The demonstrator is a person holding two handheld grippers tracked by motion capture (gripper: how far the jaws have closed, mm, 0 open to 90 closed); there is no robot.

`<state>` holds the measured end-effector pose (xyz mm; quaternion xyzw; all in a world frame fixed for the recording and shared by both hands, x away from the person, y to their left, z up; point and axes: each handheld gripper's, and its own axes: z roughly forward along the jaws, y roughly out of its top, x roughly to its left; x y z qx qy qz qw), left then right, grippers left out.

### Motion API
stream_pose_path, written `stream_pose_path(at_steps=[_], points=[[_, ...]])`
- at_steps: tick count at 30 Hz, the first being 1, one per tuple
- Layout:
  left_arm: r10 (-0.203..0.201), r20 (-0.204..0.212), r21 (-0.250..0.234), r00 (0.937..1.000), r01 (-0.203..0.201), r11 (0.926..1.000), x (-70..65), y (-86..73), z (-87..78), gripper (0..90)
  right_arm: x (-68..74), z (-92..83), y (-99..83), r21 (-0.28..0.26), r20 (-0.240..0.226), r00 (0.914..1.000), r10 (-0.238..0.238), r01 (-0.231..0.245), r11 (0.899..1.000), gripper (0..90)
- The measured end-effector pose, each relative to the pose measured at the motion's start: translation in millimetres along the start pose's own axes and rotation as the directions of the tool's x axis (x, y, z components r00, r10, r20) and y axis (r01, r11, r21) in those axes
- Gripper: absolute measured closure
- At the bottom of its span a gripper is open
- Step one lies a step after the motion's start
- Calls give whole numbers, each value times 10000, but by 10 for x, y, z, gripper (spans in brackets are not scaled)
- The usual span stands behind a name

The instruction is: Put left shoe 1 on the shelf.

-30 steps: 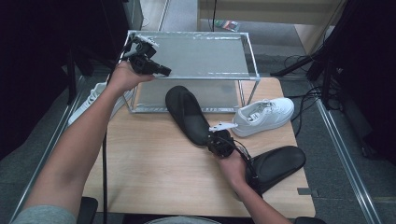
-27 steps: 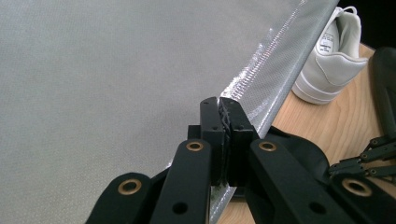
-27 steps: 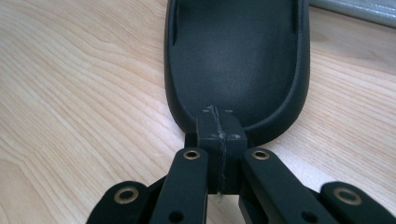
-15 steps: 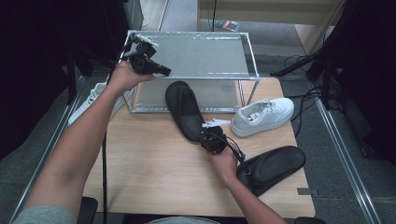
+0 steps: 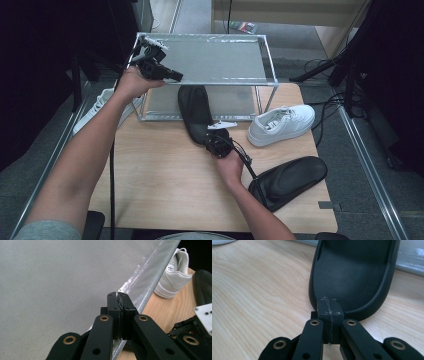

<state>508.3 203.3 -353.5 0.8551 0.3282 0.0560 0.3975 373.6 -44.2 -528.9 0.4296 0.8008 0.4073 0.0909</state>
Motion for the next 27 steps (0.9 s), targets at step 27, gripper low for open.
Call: stream_pose_path(at_steps=[27], points=[[-33,-13,-18,10000,33,10000,-2,-2,-1,899,-67,423,588,-312,117,9999,35,-31,9995,900]])
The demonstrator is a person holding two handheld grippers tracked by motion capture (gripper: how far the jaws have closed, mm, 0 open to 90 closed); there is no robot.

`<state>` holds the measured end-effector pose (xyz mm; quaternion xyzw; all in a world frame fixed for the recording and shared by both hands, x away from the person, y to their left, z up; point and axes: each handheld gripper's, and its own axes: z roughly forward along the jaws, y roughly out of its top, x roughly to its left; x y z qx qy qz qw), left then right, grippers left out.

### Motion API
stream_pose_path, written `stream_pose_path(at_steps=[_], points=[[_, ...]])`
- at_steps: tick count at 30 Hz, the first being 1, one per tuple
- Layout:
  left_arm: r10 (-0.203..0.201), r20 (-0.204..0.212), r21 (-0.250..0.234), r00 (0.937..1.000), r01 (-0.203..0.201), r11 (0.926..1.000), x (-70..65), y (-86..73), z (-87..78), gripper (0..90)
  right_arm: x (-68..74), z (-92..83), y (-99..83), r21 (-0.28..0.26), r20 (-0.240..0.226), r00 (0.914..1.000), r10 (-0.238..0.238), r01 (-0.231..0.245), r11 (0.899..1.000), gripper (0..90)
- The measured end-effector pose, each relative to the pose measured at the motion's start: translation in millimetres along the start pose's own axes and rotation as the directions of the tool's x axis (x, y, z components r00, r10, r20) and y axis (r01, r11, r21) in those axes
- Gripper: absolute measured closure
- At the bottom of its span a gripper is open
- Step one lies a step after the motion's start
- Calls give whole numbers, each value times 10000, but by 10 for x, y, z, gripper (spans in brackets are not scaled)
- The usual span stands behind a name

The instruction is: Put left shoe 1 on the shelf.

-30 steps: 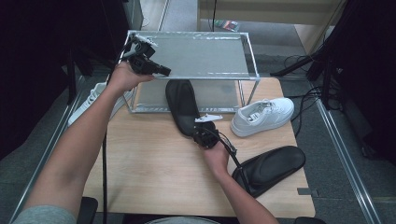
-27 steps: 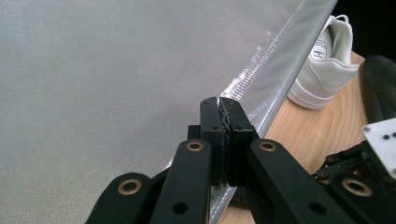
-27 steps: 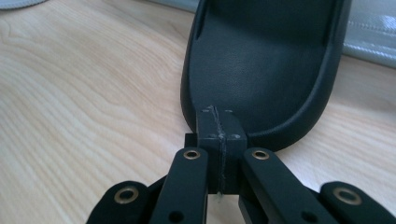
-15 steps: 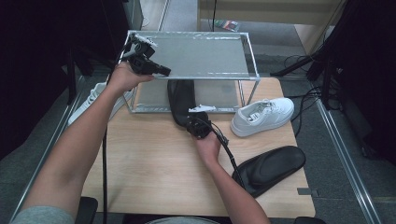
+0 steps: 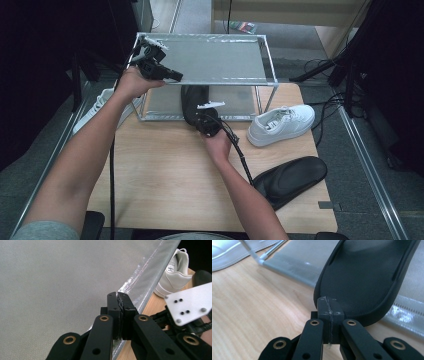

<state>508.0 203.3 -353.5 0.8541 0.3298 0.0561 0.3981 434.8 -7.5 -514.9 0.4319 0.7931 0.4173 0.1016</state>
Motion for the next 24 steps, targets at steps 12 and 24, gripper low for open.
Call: stream_pose_path(at_steps=[12,24], points=[[-74,12,-168,10000,74,9998,1,-20,-13,883,-14,113,66,22,-176,9997,-163,163,9999,900],[-24,227,-294,9997,30,9996,-167,18,-192,706,140,-335,4,-146,-1655,9815,-958,947,9954,828]])
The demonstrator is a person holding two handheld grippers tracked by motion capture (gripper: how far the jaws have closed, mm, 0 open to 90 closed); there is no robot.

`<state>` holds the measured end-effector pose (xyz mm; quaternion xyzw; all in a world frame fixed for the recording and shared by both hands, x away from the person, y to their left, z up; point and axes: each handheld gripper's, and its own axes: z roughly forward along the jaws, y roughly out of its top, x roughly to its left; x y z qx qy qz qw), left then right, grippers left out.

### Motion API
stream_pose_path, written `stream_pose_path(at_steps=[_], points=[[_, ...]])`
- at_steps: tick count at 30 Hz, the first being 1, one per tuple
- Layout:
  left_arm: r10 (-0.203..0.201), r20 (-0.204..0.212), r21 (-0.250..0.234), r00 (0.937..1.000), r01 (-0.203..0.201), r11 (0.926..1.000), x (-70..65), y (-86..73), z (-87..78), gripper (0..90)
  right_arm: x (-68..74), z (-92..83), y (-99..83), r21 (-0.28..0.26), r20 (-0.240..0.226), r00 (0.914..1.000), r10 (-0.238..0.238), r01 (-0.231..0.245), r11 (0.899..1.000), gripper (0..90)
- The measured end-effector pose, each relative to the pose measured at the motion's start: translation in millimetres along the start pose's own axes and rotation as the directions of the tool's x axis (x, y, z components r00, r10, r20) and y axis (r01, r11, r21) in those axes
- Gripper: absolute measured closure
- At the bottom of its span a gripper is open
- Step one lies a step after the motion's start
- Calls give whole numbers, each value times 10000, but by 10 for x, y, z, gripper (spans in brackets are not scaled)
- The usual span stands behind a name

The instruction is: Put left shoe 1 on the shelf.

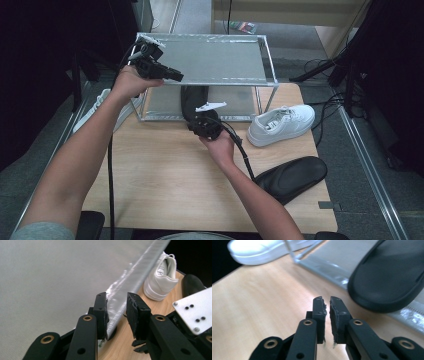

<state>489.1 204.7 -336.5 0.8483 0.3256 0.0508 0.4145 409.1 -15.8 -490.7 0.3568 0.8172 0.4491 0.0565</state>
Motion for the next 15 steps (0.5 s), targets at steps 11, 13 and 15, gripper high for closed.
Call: stream_pose_path(at_steps=[11,13,15], points=[[-76,227,187,9997,71,9998,-310,-137,-71,573,2,-440,-136,-207,-905,9944,-537,520,9984,704],[-167,339,90,9993,164,9998,-367,-186,-73,552,-9,-525,-177,-240,-1027,9927,-637,615,9978,701],[-149,503,140,9986,142,9998,-417,-234,-72,524,-18,-611,-210,-287,-1047,9924,-647,620,9977,691]])
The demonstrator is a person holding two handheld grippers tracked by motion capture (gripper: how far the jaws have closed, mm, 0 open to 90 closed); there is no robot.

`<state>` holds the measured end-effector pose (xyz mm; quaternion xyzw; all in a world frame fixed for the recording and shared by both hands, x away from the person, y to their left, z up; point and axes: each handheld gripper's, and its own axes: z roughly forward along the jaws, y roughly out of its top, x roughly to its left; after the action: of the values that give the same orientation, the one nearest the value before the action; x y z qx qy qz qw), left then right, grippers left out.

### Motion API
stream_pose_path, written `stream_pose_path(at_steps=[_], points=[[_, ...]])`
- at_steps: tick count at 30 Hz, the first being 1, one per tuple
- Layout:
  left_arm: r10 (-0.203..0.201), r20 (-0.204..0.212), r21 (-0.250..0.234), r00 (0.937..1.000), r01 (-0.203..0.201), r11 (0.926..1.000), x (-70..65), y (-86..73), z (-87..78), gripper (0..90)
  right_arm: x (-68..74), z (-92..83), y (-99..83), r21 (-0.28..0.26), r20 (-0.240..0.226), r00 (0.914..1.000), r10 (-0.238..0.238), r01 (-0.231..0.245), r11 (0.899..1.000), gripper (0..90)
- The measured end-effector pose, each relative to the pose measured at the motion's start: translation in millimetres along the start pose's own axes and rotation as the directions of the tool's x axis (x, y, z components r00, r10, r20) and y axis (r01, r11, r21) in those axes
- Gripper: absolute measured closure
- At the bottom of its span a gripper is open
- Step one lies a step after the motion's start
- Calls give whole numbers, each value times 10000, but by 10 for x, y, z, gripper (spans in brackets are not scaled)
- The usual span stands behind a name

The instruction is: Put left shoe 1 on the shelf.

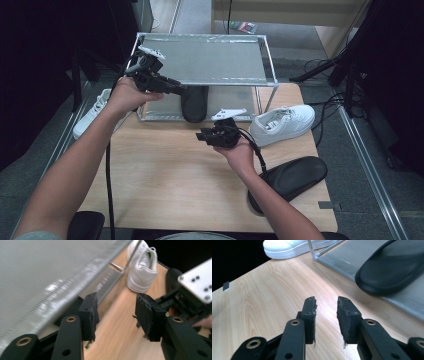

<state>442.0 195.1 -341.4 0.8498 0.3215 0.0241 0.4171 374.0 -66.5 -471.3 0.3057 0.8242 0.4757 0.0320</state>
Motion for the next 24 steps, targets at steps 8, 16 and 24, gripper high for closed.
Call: stream_pose_path(at_steps=[8,16,24], points=[[310,92,-23,9995,-310,9995,-217,-160,49,425,-22,-278,-108,-9,69,10000,35,-35,10000,594],[427,109,-100,9990,-425,9990,-424,-371,-8,389,-18,-614,-264,-201,9,9999,-119,119,9997,591],[419,-165,-74,9990,-420,9991,-582,-697,27,367,7,-905,-365,-507,-27,9993,-369,367,9980,589]])
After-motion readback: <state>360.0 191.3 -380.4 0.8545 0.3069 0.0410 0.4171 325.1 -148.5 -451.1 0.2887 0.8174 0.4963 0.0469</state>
